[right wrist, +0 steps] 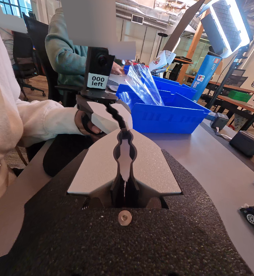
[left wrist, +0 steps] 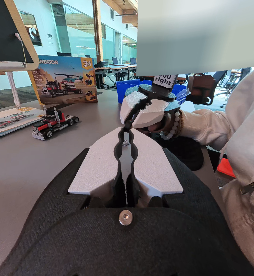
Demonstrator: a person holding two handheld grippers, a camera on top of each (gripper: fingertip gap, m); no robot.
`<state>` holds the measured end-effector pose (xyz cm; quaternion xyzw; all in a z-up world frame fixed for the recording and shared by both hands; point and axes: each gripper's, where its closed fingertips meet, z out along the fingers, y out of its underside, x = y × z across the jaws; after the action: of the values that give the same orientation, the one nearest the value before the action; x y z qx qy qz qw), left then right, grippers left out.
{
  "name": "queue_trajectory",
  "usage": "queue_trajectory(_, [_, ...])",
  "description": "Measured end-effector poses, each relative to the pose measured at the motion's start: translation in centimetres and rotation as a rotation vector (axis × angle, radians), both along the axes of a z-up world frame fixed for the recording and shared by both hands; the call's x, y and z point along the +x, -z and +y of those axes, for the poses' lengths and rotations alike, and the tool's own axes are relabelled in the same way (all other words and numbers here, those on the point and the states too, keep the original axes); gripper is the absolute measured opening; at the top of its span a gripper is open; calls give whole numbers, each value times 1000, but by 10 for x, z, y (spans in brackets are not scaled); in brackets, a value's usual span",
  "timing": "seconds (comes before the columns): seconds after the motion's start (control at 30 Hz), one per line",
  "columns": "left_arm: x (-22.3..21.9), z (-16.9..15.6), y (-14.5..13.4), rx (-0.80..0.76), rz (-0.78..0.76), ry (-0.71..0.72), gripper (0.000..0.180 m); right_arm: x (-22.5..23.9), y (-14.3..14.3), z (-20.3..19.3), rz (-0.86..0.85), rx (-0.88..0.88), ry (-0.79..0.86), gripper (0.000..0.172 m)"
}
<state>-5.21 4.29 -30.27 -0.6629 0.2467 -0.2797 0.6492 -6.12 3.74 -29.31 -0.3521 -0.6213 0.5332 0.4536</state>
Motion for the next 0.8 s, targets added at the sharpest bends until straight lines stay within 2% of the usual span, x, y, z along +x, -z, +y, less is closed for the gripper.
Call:
queue_trajectory(0.13, [0,1,1,-6,9,-6,6,0,1,1,-3,26,18,6])
queue_trajectory(0.37, [2,-1,1,26,36,-11,17,5,2,-4,-17,-88,-63,6])
queue_trajectory(0.53, [5,-1,4,15,54,8,7,6,5,-1,-32,-81,-54,6])
queue_trajectory(0.67, [2,5,7,-18,54,-31,6,3,8,6,-32,-18,22,6])
queue_trajectory(0.8, [-5,12,10,-41,65,-111,5,-1,11,12,-20,182,145,6])
